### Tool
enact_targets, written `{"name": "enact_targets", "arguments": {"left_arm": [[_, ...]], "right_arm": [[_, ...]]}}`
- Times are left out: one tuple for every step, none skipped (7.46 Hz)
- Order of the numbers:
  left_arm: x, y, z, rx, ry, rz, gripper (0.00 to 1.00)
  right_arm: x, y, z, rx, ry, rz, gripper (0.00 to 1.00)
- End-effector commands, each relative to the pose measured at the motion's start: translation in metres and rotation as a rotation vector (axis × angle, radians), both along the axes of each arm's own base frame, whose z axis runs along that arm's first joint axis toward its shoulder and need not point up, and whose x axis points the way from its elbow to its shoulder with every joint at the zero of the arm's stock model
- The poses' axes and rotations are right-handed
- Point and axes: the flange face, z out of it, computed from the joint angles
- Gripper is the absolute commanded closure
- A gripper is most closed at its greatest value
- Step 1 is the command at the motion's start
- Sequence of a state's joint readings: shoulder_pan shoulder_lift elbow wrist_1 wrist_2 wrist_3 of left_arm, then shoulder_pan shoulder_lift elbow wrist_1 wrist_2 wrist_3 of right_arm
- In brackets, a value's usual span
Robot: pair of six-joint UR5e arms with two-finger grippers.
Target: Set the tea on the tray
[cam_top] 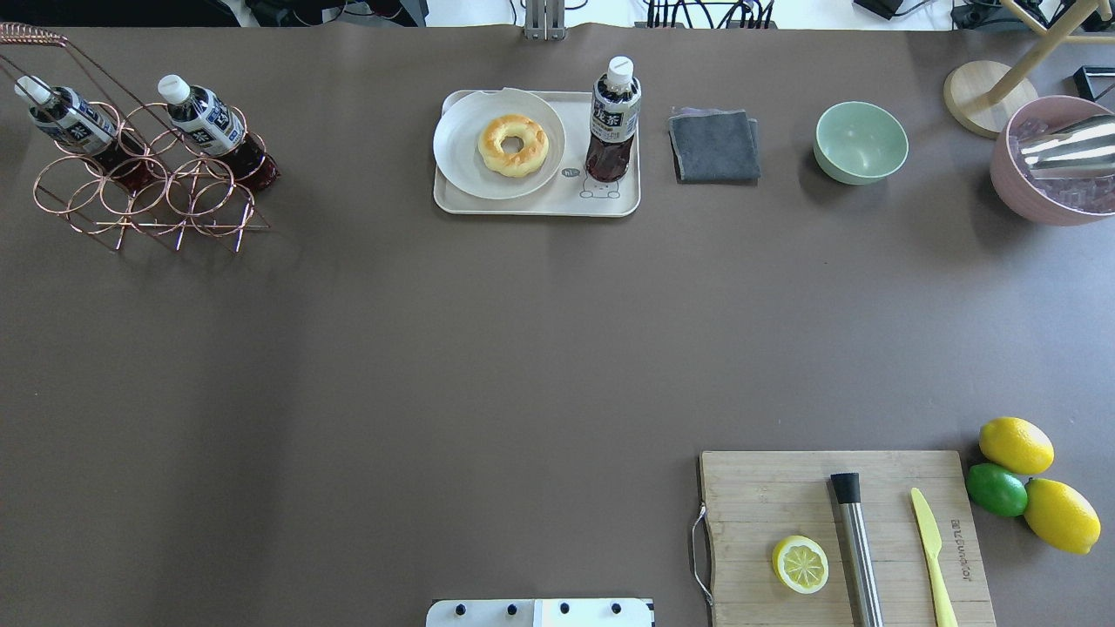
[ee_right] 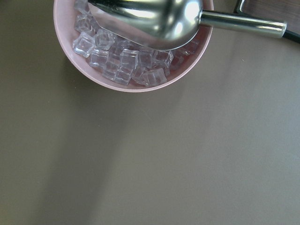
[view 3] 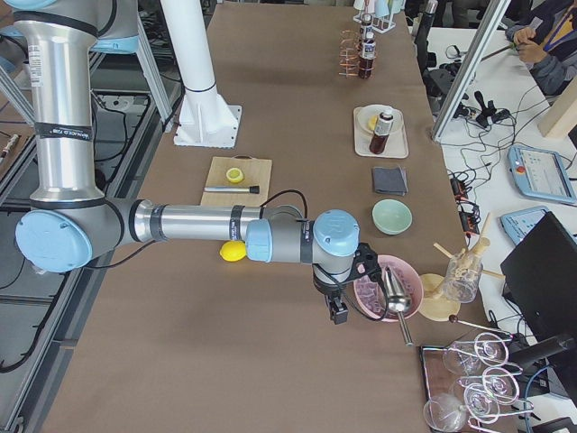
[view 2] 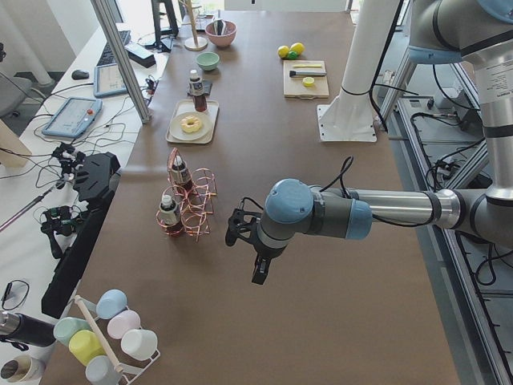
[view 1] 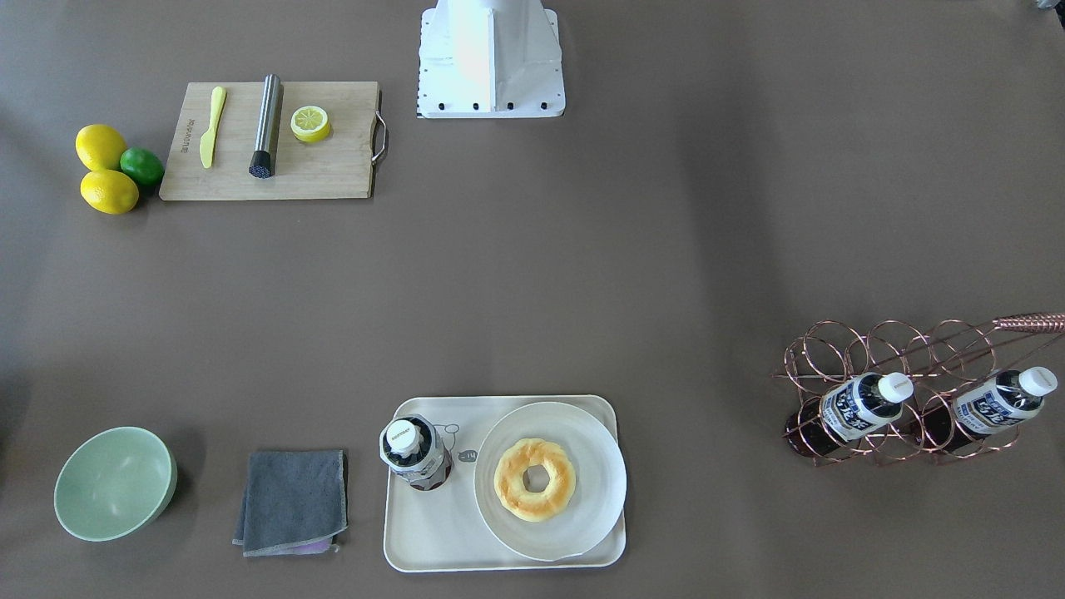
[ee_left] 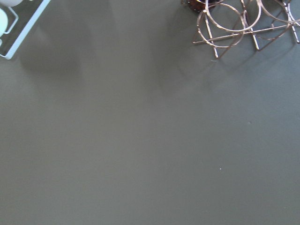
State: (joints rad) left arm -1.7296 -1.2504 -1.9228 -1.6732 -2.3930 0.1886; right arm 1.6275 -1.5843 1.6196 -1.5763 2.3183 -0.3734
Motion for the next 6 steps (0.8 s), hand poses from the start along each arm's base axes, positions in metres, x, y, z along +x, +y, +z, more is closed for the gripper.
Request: {"name": "enact_targets", "arguments": {"left_arm": [[-0.019, 0.005, 0.004, 0.001, -0.018, -0.048, 0.03], [-0.019, 0.005, 0.001, 0.02, -0.023, -0.048, 0.03], [-0.02, 0.006, 0.001, 0.017, -0.048, -0.051, 0.03], [-0.021, 0.006, 0.001, 0.019, -0.051, -0.052, 0.03], [-0.02, 0.006, 0.002, 0.019, -0.051, -0.05, 0.03], [-0.02, 0.006, 0.005, 0.012, -0.049, -0.049, 0.03]], "right_arm": [[0.015, 0.013, -0.018, 0.029, -0.018, 0.042, 0.0], [0.016, 0.02, -0.026, 0.043, -0.017, 0.047, 0.0], [0.016, 0.021, -0.026, 0.043, -0.017, 0.047, 0.0], [0.016, 0.021, -0.025, 0.04, -0.015, 0.046, 0.0], [0.016, 0.028, -0.023, 0.037, -0.016, 0.047, 0.0], [0.015, 0.033, -0.021, 0.033, -0.016, 0.047, 0.0]]}}
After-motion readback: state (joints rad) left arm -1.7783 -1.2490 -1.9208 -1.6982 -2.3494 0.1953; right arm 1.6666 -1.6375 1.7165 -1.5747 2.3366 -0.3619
